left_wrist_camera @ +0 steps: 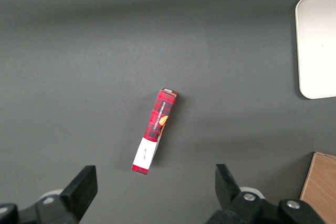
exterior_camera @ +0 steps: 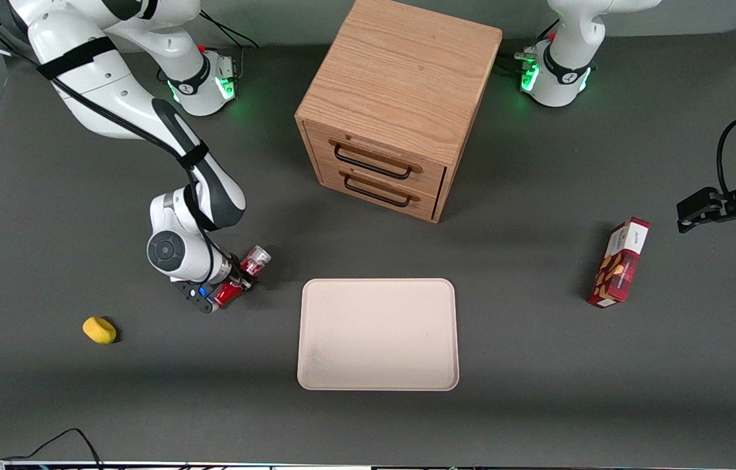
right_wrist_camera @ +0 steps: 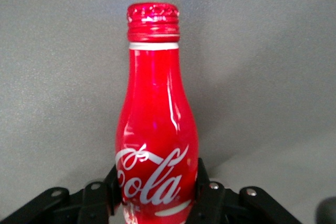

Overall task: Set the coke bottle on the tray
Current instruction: 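Close the right gripper around the bottle's body, then lift the bottle and carry it over the cream tray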

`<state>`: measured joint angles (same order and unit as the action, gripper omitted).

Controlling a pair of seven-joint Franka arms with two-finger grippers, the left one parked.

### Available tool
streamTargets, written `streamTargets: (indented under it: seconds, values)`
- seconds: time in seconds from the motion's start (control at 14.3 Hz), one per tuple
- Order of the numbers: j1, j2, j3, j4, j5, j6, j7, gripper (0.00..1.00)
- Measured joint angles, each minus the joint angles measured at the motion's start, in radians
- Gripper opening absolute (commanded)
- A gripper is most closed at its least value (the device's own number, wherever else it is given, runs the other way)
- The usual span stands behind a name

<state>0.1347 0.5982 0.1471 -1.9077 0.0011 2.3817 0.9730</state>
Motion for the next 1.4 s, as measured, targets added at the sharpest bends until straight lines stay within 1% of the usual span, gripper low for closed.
streamTargets:
  seconds: [0.28, 0.42, 0.56, 0.7, 0.84, 0.98, 1.19, 1.4]
  values:
    - [0.000, -0.005, 0.000, 0.013, -0.001, -0.001, -0.001, 0.00]
    - [0.000, -0.028, 0.000, 0.059, -0.003, -0.047, -0.015, 0.00]
    - [0.000, -0.056, 0.002, 0.175, -0.004, -0.182, -0.044, 0.00]
    - [0.003, -0.067, 0.006, 0.334, -0.003, -0.323, -0.078, 0.00]
    - [0.008, -0.058, 0.010, 0.470, -0.004, -0.402, -0.128, 0.00]
    - [0.032, -0.018, 0.012, 0.584, -0.008, -0.417, -0.215, 0.00]
    - [0.099, 0.092, 0.011, 0.768, -0.015, -0.417, -0.373, 0.00]
    - [0.142, 0.200, 0.012, 0.889, -0.012, -0.401, -0.497, 0.00]
